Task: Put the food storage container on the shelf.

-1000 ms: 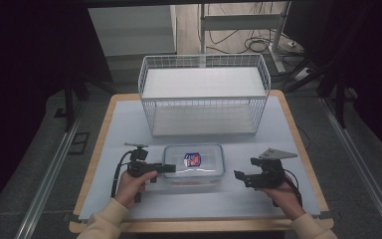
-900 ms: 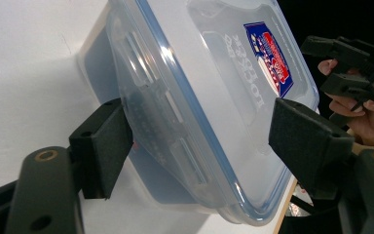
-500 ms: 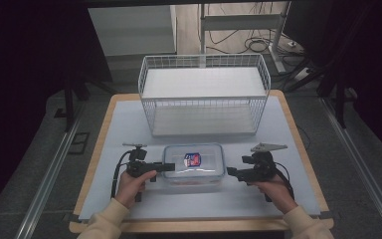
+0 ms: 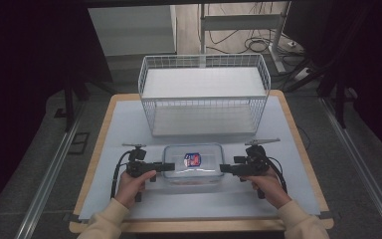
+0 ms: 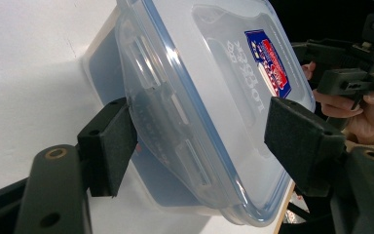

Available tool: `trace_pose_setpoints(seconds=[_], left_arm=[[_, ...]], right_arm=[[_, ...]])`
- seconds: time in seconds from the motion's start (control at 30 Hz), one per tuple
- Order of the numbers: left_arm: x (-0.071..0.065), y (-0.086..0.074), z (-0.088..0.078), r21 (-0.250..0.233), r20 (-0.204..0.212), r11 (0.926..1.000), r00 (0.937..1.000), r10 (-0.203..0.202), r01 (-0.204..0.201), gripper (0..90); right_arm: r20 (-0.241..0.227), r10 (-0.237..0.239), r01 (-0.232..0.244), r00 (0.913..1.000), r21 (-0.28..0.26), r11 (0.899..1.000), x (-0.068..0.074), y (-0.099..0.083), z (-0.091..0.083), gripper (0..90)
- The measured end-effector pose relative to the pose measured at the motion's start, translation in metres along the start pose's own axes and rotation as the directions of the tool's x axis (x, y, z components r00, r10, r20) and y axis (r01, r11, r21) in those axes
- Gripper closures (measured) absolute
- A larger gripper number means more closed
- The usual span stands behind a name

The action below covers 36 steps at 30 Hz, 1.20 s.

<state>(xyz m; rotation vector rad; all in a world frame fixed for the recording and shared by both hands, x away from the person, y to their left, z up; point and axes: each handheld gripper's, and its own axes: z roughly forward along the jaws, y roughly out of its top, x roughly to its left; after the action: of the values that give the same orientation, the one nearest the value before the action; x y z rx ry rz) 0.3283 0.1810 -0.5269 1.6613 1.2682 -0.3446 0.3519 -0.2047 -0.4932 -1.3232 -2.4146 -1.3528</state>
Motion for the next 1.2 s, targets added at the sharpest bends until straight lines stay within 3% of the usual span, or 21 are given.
trace_pose_setpoints(seconds=[0.17,0.57,0.8,1.07,1.2], left_arm=[[0.000,0.000,0.000,0.000,0.001,1.0000,1.0000,0.001,-0.001,28.0],[0.000,0.000,0.000,-0.001,-0.002,1.0000,1.0000,0.005,-0.005,28.0],[-0.002,-0.001,0.000,-0.003,-0.005,0.9999,0.9999,0.015,-0.015,28.2],[-0.001,-0.001,0.000,-0.006,-0.003,0.9999,0.9999,0.013,-0.013,28.2],[-0.001,-0.001,0.000,-0.003,-0.003,0.9999,0.9999,0.012,-0.012,28.2]], right_arm=[[-0.006,0.009,-0.009,0.9999,0.029,1.000,0.001,0.001,0.011,13.9],[-0.113,0.066,-0.058,0.9915,0.071,0.996,0.004,0.002,0.028,15.9],[-0.136,0.093,-0.084,0.9863,0.070,0.994,-0.001,0.002,0.025,22.8],[-0.161,0.154,-0.141,0.9748,0.092,0.986,-0.007,0.001,0.032,15.0],[-0.162,0.157,-0.143,0.9742,0.096,0.985,-0.008,0.002,0.033,14.0]])
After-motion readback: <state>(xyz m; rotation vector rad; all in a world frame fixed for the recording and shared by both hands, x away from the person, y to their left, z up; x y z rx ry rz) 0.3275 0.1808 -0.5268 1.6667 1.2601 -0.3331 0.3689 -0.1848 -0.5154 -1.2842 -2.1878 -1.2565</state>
